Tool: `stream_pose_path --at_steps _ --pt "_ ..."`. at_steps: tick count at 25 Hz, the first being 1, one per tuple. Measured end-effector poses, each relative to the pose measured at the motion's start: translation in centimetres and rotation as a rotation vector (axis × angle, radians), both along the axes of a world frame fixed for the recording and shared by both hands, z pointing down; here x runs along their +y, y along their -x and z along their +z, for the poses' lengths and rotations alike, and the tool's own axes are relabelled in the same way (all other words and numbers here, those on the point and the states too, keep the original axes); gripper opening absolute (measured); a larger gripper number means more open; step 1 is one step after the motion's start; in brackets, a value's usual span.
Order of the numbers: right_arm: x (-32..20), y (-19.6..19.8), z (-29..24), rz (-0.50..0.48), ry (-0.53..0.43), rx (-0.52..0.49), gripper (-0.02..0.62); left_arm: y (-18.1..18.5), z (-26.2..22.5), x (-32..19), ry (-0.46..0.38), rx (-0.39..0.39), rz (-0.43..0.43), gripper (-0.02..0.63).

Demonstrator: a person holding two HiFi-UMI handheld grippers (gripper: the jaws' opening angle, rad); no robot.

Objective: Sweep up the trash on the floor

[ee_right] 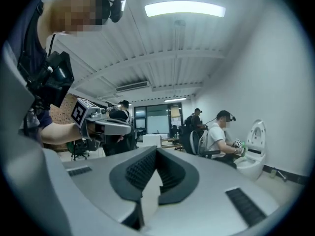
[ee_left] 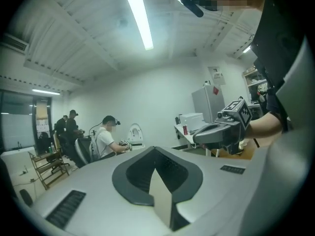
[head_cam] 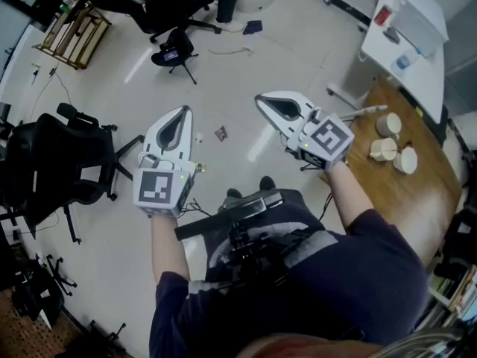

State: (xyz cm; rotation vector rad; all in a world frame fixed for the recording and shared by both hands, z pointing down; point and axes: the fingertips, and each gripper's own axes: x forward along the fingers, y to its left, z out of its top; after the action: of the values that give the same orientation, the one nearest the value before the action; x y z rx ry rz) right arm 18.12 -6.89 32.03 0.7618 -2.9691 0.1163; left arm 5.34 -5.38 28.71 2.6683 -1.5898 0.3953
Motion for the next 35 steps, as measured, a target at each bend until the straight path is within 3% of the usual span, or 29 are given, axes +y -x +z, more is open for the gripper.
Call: stream_pose_path --at_steps 11,16,21,27,30,35 --pt "-6.0 -0.7 1.8 0.302 0.034 0.134 0.015 -2.8 1.5 -11.9 -0.008 0.106 0.353 0.003" --pt "-6.7 -3.0 2.2 0.513 0.061 0.172 0.017 -5.8 2.9 -15.0 0.029 0.158 0.534 0.003" --pt "-6.1 -9.6 2.2 0.781 0.103 0.166 0.017 -10.9 4.1 -15.6 0.074 0.188 0.693 0.003" --pt "-4.1 -21.0 1.9 1.118 0.116 0.15 0.02 -16.8 4.1 -15.3 0.097 0.155 0.817 0.003" --pt "-3.8 -25.8 2.1 1.205 0.11 0.141 0.02 -19.2 4.1 -16.4 0.094 0.123 0.82 0.003" --pt "-4.7 -30.3 2.5 1.255 0.098 0.157 0.02 -23.5 4.0 -18.2 0.081 0.072 0.857 0.003"
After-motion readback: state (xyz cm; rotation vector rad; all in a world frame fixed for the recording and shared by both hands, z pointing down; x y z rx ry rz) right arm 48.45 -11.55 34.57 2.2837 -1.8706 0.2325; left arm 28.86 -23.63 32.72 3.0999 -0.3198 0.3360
